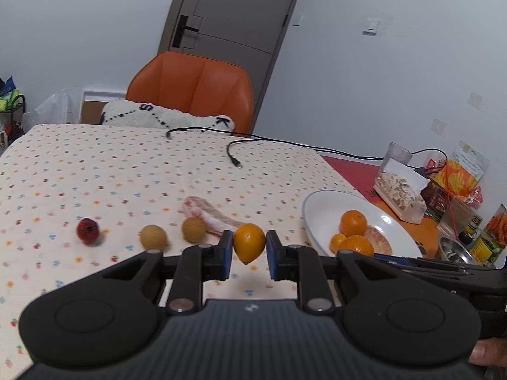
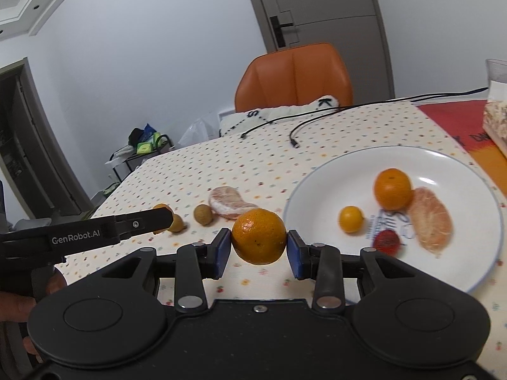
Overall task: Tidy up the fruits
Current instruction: 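Carry the tangerine with the left gripper while the right gripper carries the orange to the plate, then open the left gripper over the plate while the right gripper releases the orange onto it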
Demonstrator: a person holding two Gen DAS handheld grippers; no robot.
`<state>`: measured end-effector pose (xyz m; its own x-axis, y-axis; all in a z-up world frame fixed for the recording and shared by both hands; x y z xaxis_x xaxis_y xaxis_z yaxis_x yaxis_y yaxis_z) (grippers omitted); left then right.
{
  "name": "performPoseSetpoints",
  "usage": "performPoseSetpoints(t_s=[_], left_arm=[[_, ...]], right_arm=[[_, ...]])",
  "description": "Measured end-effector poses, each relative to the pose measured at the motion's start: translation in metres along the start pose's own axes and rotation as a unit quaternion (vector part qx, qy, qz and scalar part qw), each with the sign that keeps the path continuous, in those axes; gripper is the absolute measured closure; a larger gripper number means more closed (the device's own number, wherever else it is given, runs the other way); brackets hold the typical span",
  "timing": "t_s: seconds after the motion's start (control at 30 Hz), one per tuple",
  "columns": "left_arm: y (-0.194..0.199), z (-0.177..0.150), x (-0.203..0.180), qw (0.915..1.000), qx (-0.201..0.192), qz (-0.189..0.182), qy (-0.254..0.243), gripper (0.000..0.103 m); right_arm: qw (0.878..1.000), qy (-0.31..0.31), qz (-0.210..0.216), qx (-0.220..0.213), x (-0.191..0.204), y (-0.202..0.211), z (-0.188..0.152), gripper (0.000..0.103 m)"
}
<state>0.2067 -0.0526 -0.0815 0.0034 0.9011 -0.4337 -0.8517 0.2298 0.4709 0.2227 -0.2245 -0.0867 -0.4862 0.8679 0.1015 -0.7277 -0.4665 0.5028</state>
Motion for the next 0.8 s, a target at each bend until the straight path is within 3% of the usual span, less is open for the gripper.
performPoseSetpoints(t_s=[0.8], left_arm=[[-0.027,-0.018,-0.056,0.9985,0.025,-0.031,-0.037,0.082]], right_arm=[[0.997,-0.049,-0.053,-0.011,-0.065,0.036,-0.024,0.067]])
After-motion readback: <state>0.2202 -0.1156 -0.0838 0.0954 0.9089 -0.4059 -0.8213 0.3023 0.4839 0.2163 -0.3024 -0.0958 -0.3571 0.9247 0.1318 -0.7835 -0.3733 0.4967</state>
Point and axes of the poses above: each gripper's, at about its wrist camera, not at the fingertips, and y roughly against the way its jaws point, x to its left, z to its top, the point moved 7 cm from there along -y, roughly the way its jaws point, and after that the axes turned 11 degrees about y, right-handed, at the moved point
